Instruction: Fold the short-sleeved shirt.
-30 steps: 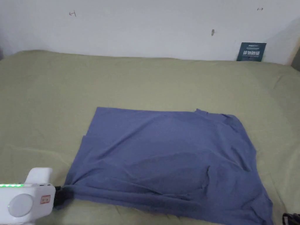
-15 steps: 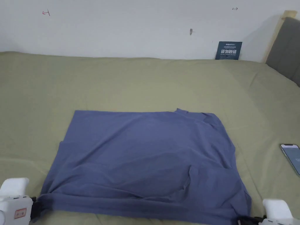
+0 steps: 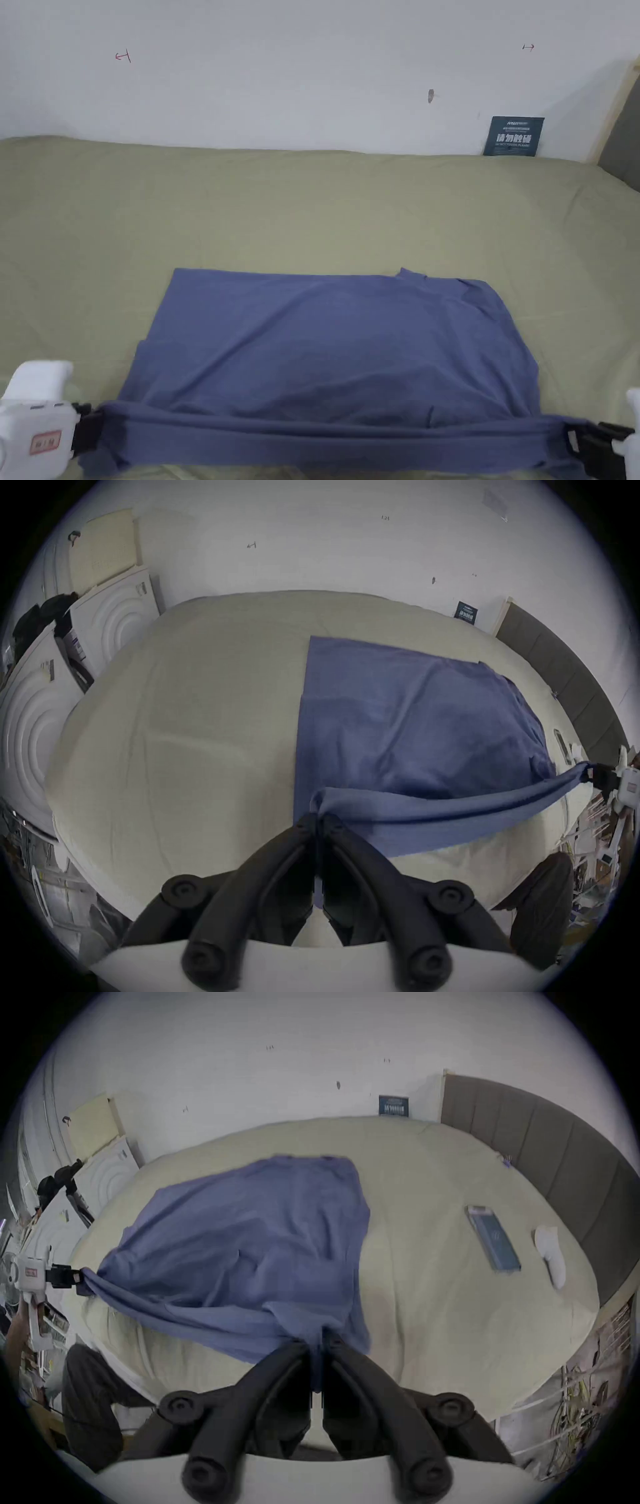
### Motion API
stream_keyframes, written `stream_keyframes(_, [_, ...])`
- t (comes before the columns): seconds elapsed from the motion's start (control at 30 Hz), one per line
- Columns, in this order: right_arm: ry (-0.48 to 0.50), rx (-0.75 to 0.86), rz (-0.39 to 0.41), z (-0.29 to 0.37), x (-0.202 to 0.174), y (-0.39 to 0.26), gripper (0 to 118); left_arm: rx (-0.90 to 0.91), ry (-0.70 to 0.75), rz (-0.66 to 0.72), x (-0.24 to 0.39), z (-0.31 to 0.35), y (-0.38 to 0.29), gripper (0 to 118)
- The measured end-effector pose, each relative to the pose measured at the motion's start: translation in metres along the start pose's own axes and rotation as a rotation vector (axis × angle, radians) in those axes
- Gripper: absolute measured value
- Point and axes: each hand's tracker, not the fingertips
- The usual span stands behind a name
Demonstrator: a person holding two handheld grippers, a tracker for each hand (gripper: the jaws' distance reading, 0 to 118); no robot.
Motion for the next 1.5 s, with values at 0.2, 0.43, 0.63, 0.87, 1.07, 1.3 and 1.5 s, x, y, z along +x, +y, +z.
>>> stream_keyframes(0.2, [-0.009, -0.026, -0.027, -0.058, 0.014, 0.065, 4, -0.007, 0.004, -0.010, 0.008, -0.042, 0.071, 4])
stream_keyframes(0.43, [-0.040, -0.121, -0.016, -0.131, 0.022, 0.098, 4, -0.062, 0.029, -0.044, 0.018, -0.100, 0.111, 4])
stream_keyframes(0.63, [-0.006, -0.160, -0.059, -0.153, 0.027, 0.094, 36, -0.128, 0.021, -0.029, 0.014, -0.127, 0.114, 43])
stream_keyframes(0.87, [-0.006, -0.114, -0.127, -0.115, 0.035, 0.063, 104, -0.052, 0.065, 0.010, -0.007, -0.085, 0.092, 109])
stream_keyframes(1.07, [-0.071, -0.088, -0.101, -0.080, 0.031, 0.028, 0, -0.046, 0.027, 0.048, -0.021, -0.061, 0.054, 0])
stream_keyframes(1.3, [-0.035, -0.092, -0.075, -0.059, 0.026, 0.012, 0, -0.060, -0.015, 0.054, -0.014, -0.069, 0.037, 109])
stream_keyframes(1.5, [-0.020, -0.110, -0.086, -0.061, 0.022, 0.010, 0, -0.156, 0.025, 0.048, 0.004, -0.102, 0.036, 109])
